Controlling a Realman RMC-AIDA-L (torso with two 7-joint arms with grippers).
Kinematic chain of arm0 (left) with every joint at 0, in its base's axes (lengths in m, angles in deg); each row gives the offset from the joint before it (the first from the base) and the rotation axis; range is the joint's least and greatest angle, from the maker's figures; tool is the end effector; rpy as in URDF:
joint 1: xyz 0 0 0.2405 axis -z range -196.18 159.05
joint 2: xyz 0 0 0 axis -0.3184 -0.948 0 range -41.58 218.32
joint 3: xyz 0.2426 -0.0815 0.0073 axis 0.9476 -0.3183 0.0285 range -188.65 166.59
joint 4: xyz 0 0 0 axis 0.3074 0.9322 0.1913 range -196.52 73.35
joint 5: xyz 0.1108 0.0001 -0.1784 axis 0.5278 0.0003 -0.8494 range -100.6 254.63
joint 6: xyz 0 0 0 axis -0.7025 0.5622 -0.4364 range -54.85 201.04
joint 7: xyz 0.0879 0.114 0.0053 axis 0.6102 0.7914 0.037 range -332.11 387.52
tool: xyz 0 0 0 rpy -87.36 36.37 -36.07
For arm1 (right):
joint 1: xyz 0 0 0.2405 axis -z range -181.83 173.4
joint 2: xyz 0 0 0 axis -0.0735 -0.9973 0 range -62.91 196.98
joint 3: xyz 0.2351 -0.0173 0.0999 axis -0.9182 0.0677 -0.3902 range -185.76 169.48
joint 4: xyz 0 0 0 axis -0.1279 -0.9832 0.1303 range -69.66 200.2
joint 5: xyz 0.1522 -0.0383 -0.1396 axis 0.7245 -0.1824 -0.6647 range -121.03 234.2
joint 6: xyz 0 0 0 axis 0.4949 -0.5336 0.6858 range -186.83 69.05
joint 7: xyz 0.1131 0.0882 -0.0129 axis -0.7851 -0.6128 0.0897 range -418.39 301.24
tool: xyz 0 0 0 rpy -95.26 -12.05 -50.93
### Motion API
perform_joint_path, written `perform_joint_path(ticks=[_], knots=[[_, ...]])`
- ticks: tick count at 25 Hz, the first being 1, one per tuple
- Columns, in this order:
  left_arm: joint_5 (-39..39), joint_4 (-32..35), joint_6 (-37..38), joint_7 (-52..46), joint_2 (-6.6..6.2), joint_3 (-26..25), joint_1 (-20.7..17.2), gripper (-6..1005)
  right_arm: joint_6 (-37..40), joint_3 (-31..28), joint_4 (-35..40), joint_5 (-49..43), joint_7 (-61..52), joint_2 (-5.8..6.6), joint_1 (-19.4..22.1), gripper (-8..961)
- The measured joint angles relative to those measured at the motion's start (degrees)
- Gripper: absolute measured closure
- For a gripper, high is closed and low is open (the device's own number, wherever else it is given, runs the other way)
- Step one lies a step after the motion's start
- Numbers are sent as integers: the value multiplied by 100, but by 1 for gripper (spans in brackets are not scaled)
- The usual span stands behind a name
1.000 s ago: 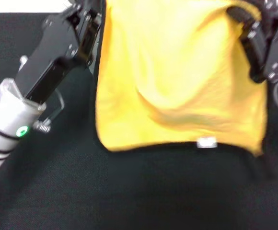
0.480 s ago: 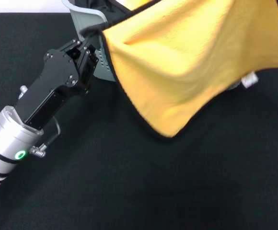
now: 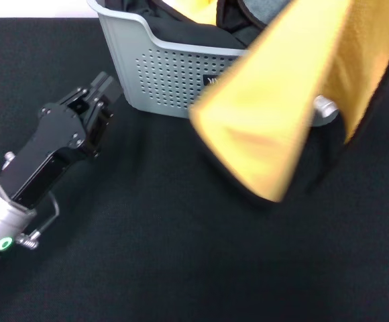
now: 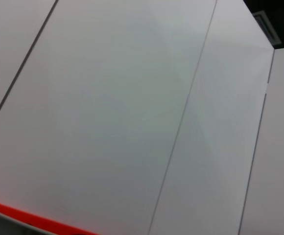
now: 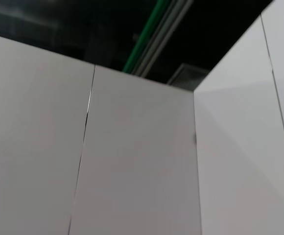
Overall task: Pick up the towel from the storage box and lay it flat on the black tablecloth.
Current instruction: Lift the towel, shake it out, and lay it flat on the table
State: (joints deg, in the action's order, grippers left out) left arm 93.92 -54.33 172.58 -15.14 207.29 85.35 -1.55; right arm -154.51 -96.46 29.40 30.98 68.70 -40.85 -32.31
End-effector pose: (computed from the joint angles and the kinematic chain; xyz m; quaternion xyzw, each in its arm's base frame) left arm -0.2827 0.2463 -0.0158 -0.7443 -0.2165 -0.5447 0.3200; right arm 0.1637 0.3340 0.0713 -0.7872 -0.0368 0.5881 0.1820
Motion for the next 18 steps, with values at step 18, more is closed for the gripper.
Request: perform_joint_path(ticks=[18], knots=[[2352,58,314,-875,-249,75,1236,706,-641,-1145,-183,-2167,-2525,465,-680,936]])
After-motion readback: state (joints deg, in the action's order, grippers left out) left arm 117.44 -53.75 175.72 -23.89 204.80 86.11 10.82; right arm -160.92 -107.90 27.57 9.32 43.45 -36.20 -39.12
